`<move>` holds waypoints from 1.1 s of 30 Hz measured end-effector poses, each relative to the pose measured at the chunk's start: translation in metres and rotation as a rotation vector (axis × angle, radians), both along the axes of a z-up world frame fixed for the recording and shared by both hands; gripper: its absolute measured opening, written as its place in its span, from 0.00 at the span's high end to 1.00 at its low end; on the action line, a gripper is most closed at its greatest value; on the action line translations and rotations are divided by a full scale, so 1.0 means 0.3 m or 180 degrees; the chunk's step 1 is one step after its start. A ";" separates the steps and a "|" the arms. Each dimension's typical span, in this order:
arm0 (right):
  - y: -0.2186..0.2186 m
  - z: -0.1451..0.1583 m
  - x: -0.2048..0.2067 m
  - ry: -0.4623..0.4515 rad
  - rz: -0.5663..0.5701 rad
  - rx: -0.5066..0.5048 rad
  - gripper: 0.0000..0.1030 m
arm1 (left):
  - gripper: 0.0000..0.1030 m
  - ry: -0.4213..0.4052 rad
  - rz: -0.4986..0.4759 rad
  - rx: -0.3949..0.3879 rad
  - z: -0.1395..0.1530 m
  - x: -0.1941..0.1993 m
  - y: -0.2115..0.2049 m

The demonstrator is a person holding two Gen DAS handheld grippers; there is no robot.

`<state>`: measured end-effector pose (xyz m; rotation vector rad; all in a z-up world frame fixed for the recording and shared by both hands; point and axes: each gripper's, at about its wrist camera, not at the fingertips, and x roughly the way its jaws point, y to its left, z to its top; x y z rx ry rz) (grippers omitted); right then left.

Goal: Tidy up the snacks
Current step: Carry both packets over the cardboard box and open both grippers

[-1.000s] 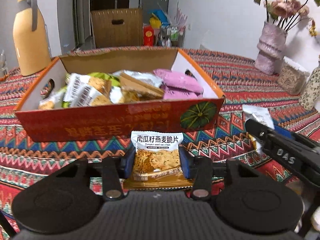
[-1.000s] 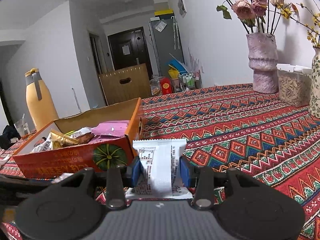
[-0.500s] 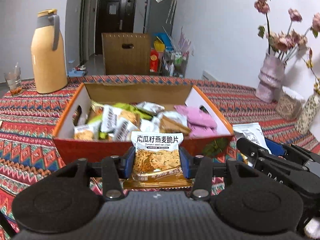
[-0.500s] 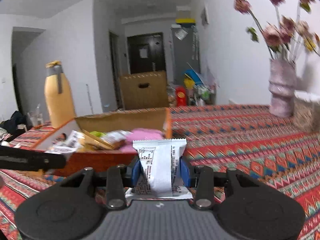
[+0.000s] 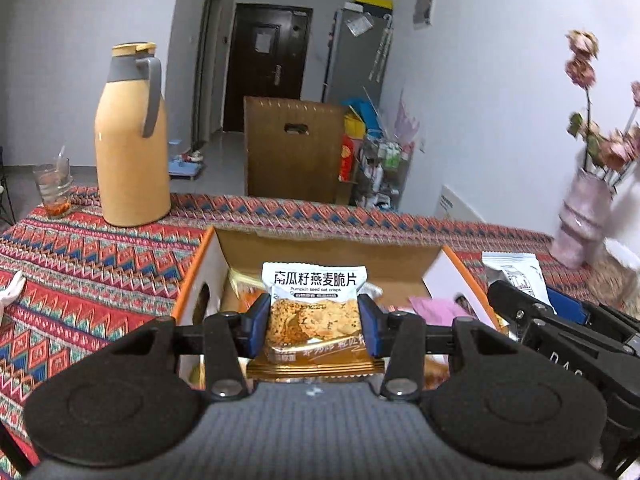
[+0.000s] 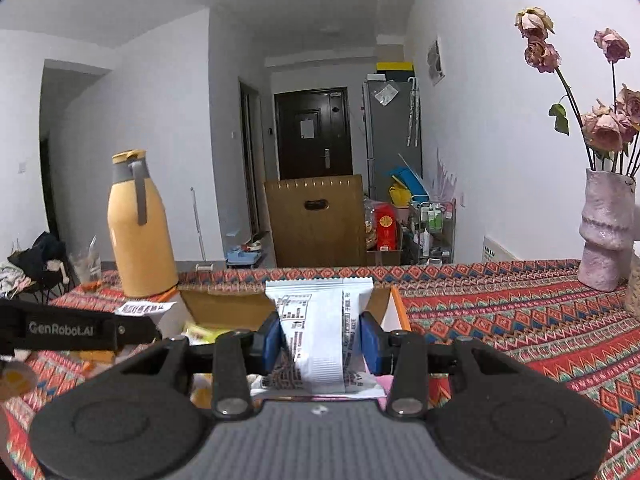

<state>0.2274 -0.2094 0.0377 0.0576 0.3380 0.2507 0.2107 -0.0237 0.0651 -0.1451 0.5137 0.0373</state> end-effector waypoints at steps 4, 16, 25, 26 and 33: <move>0.031 0.016 0.083 -0.0041 -0.0065 0.0051 0.61 | 0.55 -0.0107 0.0117 -0.0024 -0.003 0.063 0.028; 0.089 -0.119 0.219 0.0021 -0.0087 -0.0049 0.61 | 0.55 -0.0035 0.0213 -0.0077 -0.142 0.172 0.118; 0.063 -0.151 0.226 0.0222 -0.0062 0.0047 0.03 | 0.00 -0.0254 0.0261 -0.0135 -0.112 0.122 0.124; 0.058 -0.151 0.222 0.0206 -0.0079 0.0073 0.00 | 0.00 -0.0251 0.0244 -0.0153 -0.111 0.121 0.124; 0.045 -0.151 0.224 0.0295 -0.0138 0.0080 0.00 | 0.00 -0.0269 0.0251 -0.0103 -0.103 0.123 0.124</move>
